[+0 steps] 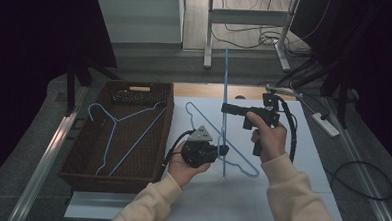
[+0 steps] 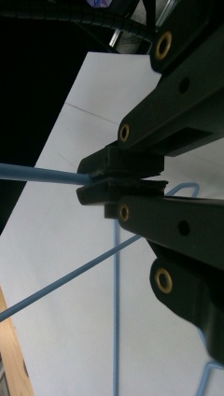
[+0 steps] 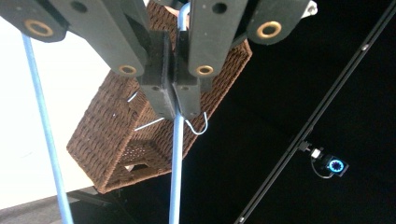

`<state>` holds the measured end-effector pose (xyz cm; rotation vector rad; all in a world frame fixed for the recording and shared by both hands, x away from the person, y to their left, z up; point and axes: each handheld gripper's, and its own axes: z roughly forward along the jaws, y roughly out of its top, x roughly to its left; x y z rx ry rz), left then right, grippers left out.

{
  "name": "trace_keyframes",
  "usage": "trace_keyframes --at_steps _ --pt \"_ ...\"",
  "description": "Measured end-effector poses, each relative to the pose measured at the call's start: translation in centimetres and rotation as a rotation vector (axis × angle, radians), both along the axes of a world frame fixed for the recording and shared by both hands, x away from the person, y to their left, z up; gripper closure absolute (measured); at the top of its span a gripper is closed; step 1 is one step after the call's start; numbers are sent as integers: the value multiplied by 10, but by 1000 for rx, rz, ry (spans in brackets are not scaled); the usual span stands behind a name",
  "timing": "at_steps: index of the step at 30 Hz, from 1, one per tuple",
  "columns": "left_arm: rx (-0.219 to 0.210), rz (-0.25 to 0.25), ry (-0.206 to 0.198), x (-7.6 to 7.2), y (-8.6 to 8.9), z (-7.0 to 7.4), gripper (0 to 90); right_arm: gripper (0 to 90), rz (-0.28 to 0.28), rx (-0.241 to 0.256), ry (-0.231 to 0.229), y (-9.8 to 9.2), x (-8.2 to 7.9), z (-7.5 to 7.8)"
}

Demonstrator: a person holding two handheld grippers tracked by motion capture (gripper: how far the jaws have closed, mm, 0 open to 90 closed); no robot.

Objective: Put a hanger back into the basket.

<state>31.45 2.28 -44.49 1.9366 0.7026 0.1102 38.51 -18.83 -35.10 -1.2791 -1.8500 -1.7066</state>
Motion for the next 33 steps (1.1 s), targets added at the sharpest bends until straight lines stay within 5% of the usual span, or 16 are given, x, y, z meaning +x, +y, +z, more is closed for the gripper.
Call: trace_keyframes --at_steps 3,13,22,33 --pt "-9 4 11 -1 2 3 869 836 1 -4 -32 0 0 0" --pt "-31 -27 49 -7 16 23 871 461 -25 54 -181 -16 -2 10" --pt "-15 -52 64 -19 37 55 870 394 -40 -35 -265 -44 -16 -4" --pt "21 -96 108 -19 75 78 870 383 -53 -161 -251 -65 -26 -43"
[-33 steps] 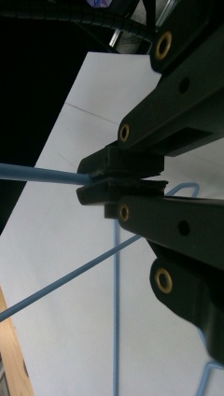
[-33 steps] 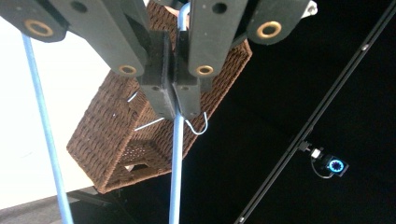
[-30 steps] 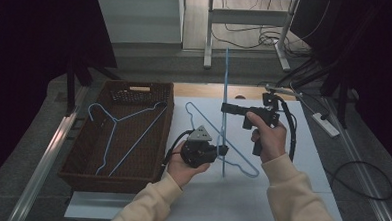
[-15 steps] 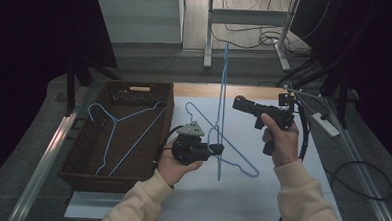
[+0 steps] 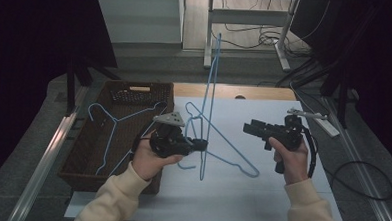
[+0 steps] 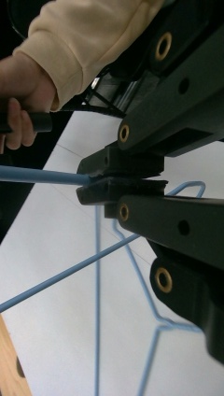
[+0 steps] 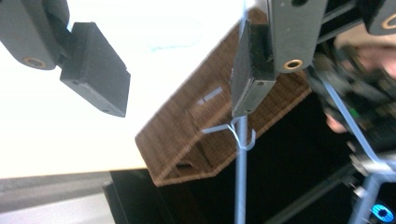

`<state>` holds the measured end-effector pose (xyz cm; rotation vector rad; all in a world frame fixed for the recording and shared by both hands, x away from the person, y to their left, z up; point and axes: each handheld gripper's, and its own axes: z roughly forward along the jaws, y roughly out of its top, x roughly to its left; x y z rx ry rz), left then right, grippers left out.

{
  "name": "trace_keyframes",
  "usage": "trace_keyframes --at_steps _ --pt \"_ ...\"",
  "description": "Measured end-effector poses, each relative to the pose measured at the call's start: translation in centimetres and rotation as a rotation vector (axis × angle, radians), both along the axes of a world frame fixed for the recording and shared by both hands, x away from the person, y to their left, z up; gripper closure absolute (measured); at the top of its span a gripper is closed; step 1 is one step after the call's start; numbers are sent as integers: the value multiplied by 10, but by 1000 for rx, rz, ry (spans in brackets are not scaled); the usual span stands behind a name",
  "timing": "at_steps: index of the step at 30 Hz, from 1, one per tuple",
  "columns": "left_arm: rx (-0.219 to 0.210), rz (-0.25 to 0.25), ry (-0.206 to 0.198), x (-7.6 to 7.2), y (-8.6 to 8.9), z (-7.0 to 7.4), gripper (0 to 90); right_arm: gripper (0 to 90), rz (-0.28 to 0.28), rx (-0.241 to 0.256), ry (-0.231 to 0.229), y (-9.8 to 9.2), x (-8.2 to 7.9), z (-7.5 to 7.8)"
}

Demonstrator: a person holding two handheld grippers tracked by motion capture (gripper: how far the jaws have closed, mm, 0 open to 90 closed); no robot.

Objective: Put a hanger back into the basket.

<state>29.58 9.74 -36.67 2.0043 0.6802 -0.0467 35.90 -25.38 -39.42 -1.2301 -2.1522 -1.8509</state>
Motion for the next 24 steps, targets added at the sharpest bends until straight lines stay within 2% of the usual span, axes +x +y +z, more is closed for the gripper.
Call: trace_keyframes --at_steps 5,9,13,17,21,24 --pt "9 3 10 2 20 8 870 389 -4 -61 15 -7 -4 -22" --pt "13 13 3 4 38 14 870 368 -12 -136 1 -13 -12 -40" --pt "22 21 -1 5 47 18 870 343 -23 -189 -19 -17 -19 -51" --pt "31 29 6 8 61 21 870 328 -36 -214 -33 -21 -22 -58" --pt "44 30 7 11 69 23 870 324 -53 -220 -30 -24 -23 -62" --pt "46 28 19 15 83 26 870 317 -69 -237 -22 -27 -24 -68"
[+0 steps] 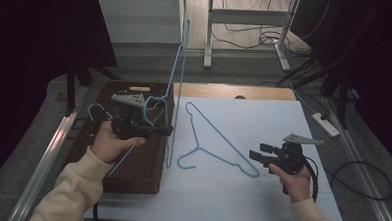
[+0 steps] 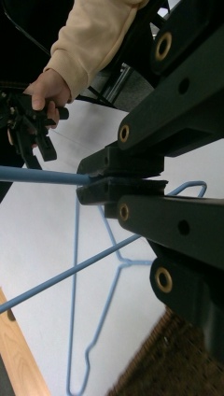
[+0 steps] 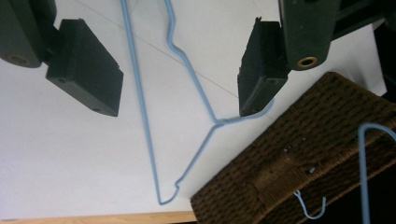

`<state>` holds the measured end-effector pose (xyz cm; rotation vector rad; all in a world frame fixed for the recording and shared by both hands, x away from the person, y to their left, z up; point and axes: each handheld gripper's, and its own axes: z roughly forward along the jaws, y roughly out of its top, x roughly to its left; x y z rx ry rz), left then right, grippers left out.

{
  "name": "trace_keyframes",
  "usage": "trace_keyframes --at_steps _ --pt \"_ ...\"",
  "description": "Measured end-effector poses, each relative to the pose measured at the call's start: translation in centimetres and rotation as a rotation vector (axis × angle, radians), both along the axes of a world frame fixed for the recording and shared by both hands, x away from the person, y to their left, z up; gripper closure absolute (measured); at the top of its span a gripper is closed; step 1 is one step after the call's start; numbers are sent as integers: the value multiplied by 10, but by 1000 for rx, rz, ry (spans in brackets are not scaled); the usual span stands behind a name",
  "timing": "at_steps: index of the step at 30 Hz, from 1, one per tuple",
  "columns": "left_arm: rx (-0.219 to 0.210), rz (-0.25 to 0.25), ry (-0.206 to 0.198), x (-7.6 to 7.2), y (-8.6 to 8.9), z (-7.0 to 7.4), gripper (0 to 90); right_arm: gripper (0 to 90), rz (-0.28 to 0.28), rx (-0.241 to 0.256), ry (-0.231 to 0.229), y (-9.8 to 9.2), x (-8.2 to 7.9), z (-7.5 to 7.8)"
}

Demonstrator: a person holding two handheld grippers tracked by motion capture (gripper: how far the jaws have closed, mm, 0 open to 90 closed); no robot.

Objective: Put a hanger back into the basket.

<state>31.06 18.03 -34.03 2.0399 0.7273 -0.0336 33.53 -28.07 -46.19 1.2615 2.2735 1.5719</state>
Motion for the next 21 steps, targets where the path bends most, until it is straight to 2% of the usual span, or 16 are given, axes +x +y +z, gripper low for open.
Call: trace_keyframes --at_steps 9,16,21 --pt "11 -8 4 3 27 7 870 318 -21 -4 11 -8 -1 -7" --pt "-21 -22 12 2 39 10 870 317 -28 -17 17 -8 -2 -11" --pt "-10 -21 7 1 45 18 870 318 -29 -18 17 -8 -1 -11"
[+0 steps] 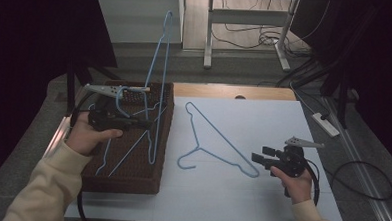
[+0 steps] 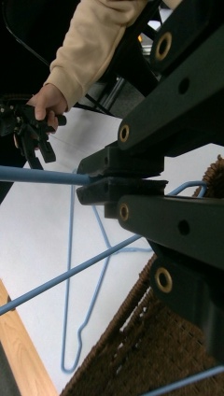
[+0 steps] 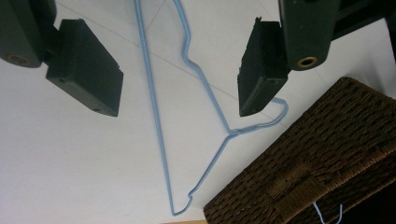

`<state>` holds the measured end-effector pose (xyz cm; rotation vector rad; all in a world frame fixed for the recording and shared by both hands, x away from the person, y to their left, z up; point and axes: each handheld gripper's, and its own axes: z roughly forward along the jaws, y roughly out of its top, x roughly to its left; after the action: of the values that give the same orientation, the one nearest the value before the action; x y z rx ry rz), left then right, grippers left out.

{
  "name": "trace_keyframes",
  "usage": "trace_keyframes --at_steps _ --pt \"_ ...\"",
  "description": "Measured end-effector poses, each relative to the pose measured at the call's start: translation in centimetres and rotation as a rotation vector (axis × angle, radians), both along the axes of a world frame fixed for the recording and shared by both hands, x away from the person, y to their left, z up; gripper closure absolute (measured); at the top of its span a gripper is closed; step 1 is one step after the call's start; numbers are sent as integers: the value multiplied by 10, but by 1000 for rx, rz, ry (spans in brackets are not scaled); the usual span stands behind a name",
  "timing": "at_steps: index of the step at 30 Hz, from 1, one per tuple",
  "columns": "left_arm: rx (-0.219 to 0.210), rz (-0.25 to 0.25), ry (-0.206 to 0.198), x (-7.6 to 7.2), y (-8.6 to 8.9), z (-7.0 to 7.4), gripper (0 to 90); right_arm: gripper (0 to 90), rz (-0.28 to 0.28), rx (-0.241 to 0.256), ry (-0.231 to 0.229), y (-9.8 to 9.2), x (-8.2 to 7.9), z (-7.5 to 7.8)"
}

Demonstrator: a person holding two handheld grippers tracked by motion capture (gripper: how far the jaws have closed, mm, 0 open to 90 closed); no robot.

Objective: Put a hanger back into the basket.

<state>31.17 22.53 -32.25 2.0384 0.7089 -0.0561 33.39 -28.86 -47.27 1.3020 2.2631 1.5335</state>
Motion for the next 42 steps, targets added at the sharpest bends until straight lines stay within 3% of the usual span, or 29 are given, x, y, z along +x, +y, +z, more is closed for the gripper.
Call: trace_keyframes --at_steps 6,13,20,24,31,36,42 --pt "40 -4 9 4 13 9 870 317 -2 -1 1 -1 -1 -1" --pt "102 10 25 15 31 1 870 318 -4 -6 1 -1 0 -2" --pt "166 -1 64 24 46 -15 870 319 -2 -18 6 1 1 -5" --pt "218 -17 110 29 55 -31 870 319 -2 -27 9 2 1 -6" --pt "240 -13 154 32 64 -50 870 319 -2 -32 11 2 2 -8" --pt "304 -31 209 33 67 -68 870 319 -3 -33 11 2 1 -9" --pt "324 -32 253 36 72 -78 870 319 -2 -37 16 3 1 -9"
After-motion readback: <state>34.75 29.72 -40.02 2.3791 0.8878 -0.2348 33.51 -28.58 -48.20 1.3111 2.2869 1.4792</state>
